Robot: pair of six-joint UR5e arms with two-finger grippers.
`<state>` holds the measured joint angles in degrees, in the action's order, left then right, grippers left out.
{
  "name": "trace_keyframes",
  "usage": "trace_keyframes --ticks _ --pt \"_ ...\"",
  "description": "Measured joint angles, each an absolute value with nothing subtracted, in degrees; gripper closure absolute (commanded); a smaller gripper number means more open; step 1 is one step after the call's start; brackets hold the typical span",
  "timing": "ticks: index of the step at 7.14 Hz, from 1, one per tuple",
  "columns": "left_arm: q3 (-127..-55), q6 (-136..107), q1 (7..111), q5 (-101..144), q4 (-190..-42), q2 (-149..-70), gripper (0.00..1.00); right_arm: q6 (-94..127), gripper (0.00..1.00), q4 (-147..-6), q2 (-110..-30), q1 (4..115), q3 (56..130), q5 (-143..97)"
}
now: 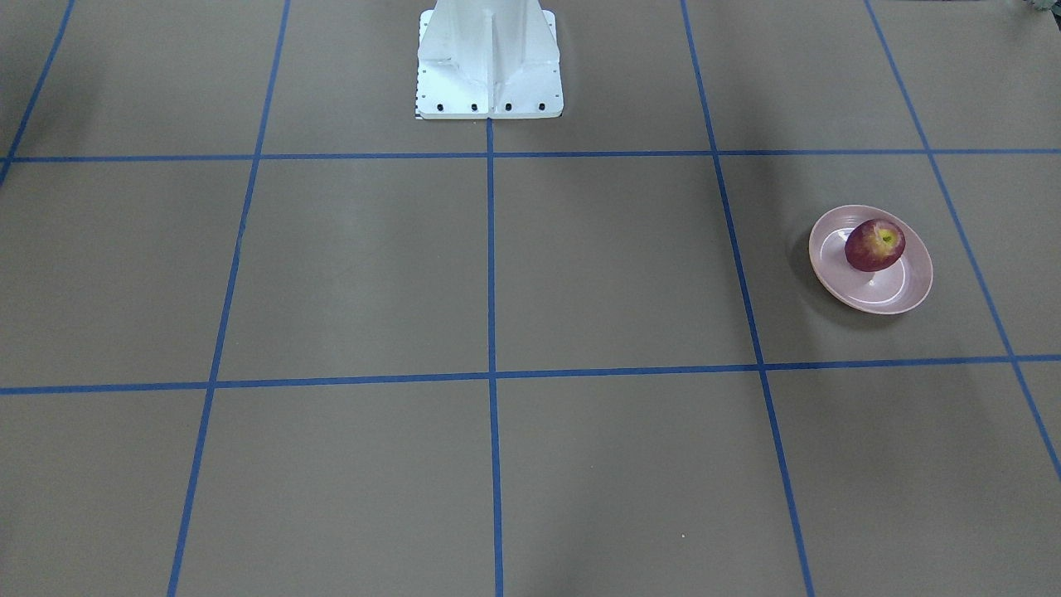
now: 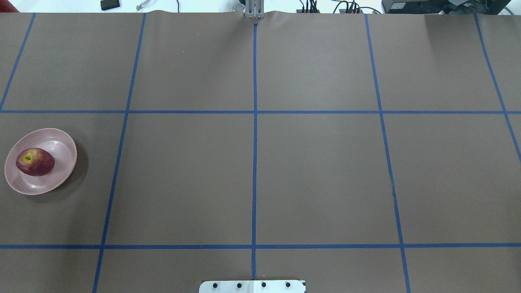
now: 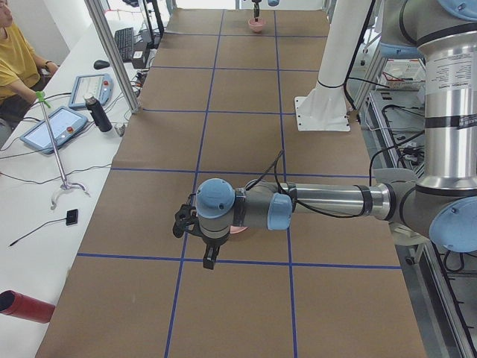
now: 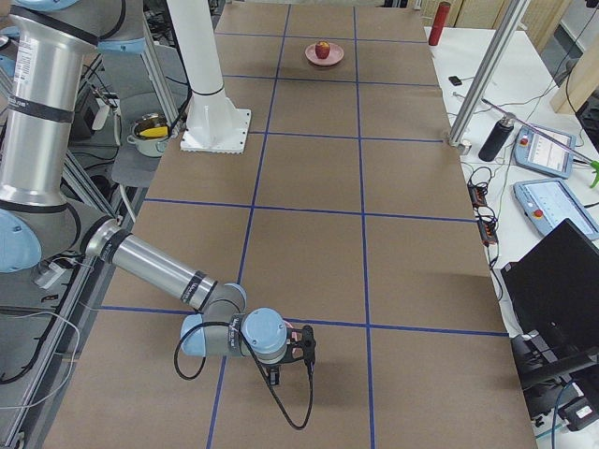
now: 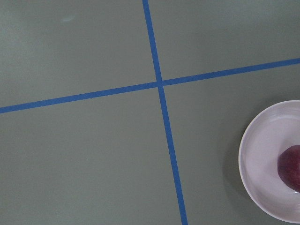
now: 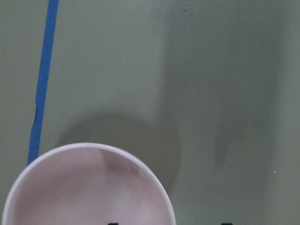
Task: Move apple from plate to bowl
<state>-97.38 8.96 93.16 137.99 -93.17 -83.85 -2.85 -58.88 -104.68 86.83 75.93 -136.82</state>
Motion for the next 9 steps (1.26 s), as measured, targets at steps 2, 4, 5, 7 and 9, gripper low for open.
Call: trace_keyframes --ticks 2,4,5,7,9 --pt "-97.32 8.96 93.16 137.99 -93.16 -83.85 0.02 -2.54 1.0 -58.89 -104.29 86.14 75.35 -136.77" --pt "-97.31 8.96 93.16 137.99 -93.16 -83.81 0.02 -2.32 1.0 -59.56 -102.22 86.14 75.6 -137.09" --pt "-97.34 8.97 93.16 137.99 -93.16 -83.82 0.02 -2.26 1.0 -61.32 -100.19 86.18 76.01 -138.68" --pt "-97.38 8.96 93.17 137.99 -93.16 -83.83 0.02 -0.52 1.0 -66.74 -94.71 86.21 78.8 -143.41" --pt "-97.38 8.97 93.16 137.99 -93.16 -83.81 0.02 13.42 1.0 -69.09 -89.18 83.26 84.56 -145.77"
